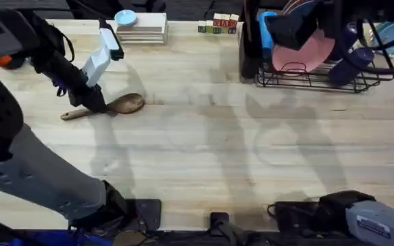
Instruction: Pick up the spoon on the table one by one and put them onto the rack
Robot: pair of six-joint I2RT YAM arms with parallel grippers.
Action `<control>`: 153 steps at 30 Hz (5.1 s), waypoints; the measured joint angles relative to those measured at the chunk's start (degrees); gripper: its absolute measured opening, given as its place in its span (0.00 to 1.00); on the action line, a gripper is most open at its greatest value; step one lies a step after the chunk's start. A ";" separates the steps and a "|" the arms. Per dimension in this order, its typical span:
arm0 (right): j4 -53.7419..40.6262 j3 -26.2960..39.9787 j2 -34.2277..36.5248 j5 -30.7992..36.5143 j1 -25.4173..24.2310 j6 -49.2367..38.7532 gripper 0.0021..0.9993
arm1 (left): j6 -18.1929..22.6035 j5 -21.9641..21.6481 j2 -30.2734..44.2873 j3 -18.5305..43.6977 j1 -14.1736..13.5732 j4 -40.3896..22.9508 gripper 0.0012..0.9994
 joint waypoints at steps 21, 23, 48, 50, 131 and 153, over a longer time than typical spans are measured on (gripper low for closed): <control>0.81 0.00 0.00 0.00 0.00 -0.02 0.99 | -1.79 25.81 -16.26 0.55 -0.38 -0.25 0.04; 1.45 0.00 0.00 0.00 0.00 -0.02 0.99 | -1.77 29.39 -16.26 0.54 -0.86 -0.50 0.04; 0.69 0.00 -6.05 0.00 0.00 -0.21 0.99 | -31.78 44.18 -16.26 0.52 -30.48 34.90 0.04; 0.59 0.00 -6.05 0.00 0.00 -0.22 0.99 | -36.05 43.84 -16.26 0.52 -32.52 38.99 0.04; -20.85 0.00 -18.59 7.08 0.00 2.40 0.99 | -78.70 23.07 -0.99 0.55 -48.96 58.35 1.00; -23.10 0.00 -16.95 15.70 0.00 13.79 0.99 | -78.66 -7.37 -35.26 0.70 -34.71 4.93 0.99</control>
